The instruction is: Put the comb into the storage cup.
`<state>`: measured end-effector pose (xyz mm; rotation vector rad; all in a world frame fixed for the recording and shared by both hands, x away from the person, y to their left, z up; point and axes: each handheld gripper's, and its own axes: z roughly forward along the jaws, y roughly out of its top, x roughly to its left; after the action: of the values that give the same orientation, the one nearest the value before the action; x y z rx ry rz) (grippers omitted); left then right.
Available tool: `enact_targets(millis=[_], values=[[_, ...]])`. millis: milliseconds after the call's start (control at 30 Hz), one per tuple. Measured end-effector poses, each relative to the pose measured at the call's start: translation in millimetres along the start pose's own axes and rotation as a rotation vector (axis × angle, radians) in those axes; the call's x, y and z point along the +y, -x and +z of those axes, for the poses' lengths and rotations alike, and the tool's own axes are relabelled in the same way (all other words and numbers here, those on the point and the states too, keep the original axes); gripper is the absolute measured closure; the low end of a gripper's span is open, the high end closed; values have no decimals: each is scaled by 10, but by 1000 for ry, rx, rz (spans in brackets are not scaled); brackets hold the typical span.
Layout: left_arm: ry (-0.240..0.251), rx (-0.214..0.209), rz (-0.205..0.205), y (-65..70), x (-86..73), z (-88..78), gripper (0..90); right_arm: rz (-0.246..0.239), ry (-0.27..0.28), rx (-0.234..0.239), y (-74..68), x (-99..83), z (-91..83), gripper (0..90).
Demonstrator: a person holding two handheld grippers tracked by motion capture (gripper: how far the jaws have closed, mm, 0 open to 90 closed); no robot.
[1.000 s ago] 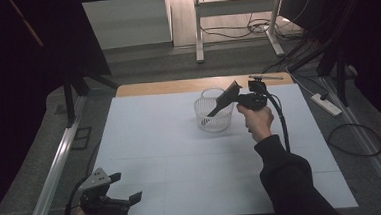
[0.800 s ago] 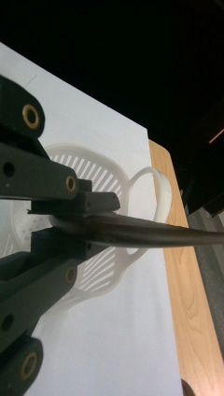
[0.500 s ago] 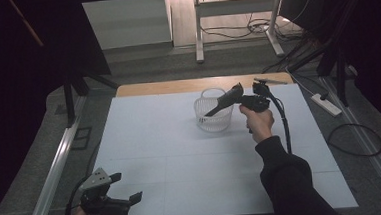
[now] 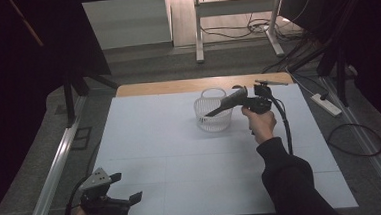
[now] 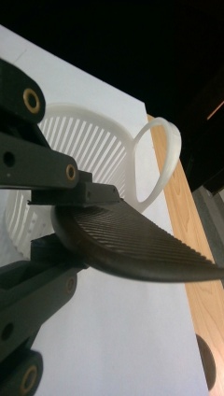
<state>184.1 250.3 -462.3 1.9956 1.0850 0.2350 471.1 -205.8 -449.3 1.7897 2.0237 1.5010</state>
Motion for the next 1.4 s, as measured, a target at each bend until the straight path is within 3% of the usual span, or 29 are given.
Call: enact_targets(millis=[433, 867, 1100, 1400], values=[[0, -2, -3, -5, 0, 1, 9, -24, -8, -36, 20, -11, -4, 704], [0, -2, -2, -3, 0, 0, 9, -53, -16, -34, 11, -11, -38, 539], [0, -2, -3, -3, 0, -1, 9, -86, -27, -24, -30, -18, -53, 478], [1, -3, -4, -5, 0, -1, 8, -148, -46, -64, -84, -26, -68, 395]])
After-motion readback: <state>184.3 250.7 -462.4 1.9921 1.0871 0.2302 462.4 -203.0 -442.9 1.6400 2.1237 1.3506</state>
